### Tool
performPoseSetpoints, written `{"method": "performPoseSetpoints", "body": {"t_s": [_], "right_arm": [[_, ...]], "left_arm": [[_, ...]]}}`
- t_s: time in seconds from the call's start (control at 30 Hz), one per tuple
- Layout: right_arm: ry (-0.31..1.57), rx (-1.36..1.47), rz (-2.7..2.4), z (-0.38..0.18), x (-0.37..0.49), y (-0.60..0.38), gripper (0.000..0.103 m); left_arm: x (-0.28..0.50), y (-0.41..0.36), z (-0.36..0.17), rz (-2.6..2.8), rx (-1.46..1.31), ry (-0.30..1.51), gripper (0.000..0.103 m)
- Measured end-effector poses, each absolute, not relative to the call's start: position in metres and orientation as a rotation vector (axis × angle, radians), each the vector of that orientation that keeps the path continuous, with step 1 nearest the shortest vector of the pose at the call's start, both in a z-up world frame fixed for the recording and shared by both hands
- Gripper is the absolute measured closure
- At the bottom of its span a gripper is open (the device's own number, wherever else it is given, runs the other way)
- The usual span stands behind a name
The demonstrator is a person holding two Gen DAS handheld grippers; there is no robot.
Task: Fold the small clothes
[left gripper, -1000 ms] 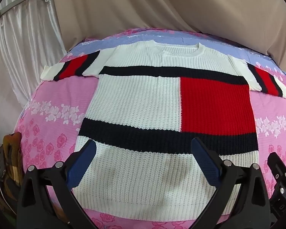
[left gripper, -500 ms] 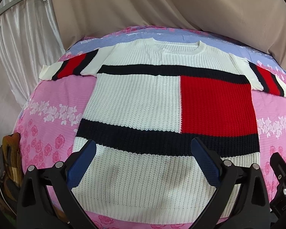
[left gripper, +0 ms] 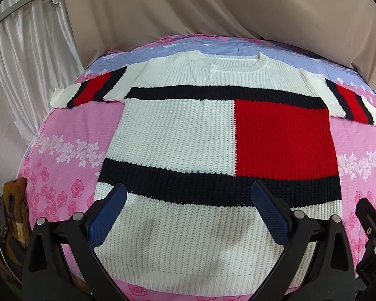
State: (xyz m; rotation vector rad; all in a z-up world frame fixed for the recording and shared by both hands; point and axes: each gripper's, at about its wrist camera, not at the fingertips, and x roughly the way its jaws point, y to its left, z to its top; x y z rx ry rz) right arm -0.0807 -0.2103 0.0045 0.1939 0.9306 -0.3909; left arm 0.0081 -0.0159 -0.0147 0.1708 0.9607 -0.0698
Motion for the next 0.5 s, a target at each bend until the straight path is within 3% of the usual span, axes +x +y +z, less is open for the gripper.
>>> {"method": "performPoseSetpoints", "body": {"t_s": [0.5], "right_arm": [[0.930,0.191,-0.387,0.0025,-0.0792,-0.2099,0.005]], "left_arm": [[0.0094,-0.0151,-0.0154,-0.076,0.176,0.964,0.006]]}}
